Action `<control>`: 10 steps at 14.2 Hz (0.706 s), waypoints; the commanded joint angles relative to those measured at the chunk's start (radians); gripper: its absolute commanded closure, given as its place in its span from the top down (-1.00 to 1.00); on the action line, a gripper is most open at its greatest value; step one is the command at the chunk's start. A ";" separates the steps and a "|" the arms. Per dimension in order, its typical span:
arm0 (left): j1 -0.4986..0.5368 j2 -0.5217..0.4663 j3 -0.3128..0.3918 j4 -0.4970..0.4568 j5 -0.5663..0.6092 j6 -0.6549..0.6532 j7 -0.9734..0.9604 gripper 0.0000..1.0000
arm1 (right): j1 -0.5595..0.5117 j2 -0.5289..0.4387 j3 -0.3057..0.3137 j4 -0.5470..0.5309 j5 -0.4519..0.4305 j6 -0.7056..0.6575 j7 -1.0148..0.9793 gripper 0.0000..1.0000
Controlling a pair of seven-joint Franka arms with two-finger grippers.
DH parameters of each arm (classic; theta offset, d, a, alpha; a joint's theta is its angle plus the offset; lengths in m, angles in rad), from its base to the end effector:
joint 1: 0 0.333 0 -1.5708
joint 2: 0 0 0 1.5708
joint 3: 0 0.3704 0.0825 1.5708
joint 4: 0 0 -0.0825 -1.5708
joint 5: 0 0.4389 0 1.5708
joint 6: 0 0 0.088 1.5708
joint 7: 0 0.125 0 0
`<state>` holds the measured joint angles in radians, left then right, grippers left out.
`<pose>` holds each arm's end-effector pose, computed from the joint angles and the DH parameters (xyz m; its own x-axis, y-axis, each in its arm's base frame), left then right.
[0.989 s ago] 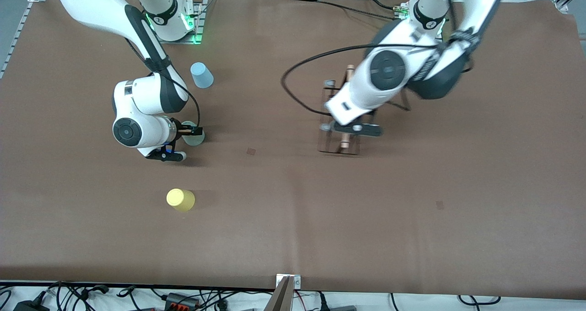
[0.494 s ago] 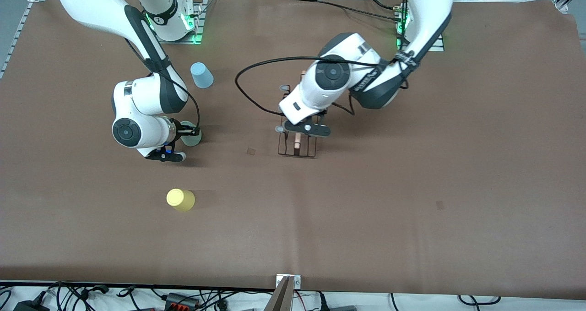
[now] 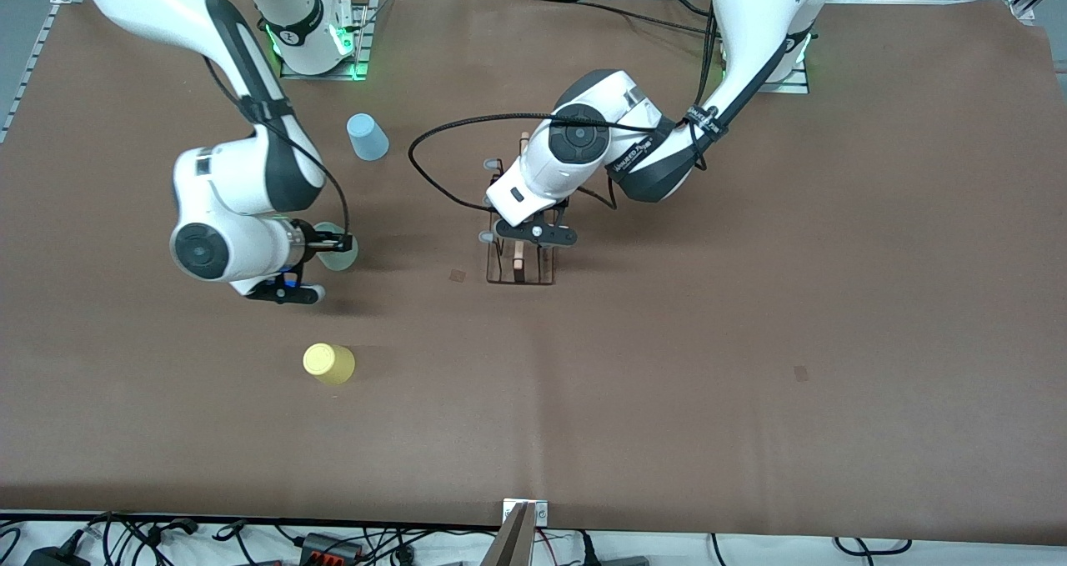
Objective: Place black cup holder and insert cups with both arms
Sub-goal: 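Carry the rack mid-table with the left gripper while the right gripper grasps the cup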
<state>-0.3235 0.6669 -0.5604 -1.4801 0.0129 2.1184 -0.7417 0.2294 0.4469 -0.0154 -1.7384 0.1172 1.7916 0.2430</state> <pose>0.5648 -0.5571 0.3375 0.9820 -0.0617 -0.1783 -0.0119 -0.9634 0.2680 0.6563 0.1557 0.2971 0.9160 -0.0723 -0.3947 -0.0760 -0.9971 0.0062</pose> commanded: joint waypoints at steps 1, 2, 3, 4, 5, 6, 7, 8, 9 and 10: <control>-0.019 0.008 0.008 0.034 -0.008 0.000 -0.011 -0.50 | -0.013 0.003 0.002 0.117 0.021 -0.119 -0.008 -0.36; -0.009 0.019 0.008 0.040 -0.014 -0.002 -0.013 0.08 | -0.013 0.003 0.002 0.134 0.027 -0.132 -0.008 -0.36; 0.001 0.016 0.008 0.041 -0.013 -0.006 -0.010 0.19 | -0.009 0.003 0.005 0.137 0.027 -0.133 -0.005 -0.36; 0.018 0.004 0.005 0.041 -0.011 -0.024 -0.007 0.39 | -0.009 0.001 0.009 0.138 0.029 -0.133 -0.001 -0.36; 0.032 -0.013 0.002 0.047 -0.011 -0.072 -0.005 0.70 | -0.004 -0.002 0.012 0.145 0.030 -0.135 -0.001 -0.36; 0.055 -0.032 -0.002 0.052 -0.010 -0.115 -0.004 1.00 | 0.002 -0.007 0.014 0.152 0.032 -0.152 0.001 -0.36; 0.084 -0.059 -0.004 0.076 -0.005 -0.159 0.004 1.00 | 0.016 -0.008 0.014 0.166 0.033 -0.182 0.002 -0.36; 0.102 -0.085 -0.003 0.089 -0.004 -0.213 0.031 1.00 | 0.036 -0.008 0.017 0.192 0.033 -0.217 0.007 -0.36; 0.142 -0.105 0.002 0.090 -0.004 -0.259 0.079 1.00 | 0.062 -0.010 0.025 0.212 0.033 -0.253 0.028 -0.37; 0.197 -0.124 -0.004 0.087 -0.004 -0.302 0.149 1.00 | 0.091 -0.016 0.026 0.233 0.033 -0.268 0.067 -0.37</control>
<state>-0.2077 0.6043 -0.5588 -1.3807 0.0136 1.9001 -0.6928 0.2688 0.4381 0.0050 -1.5603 0.1432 1.5810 0.2529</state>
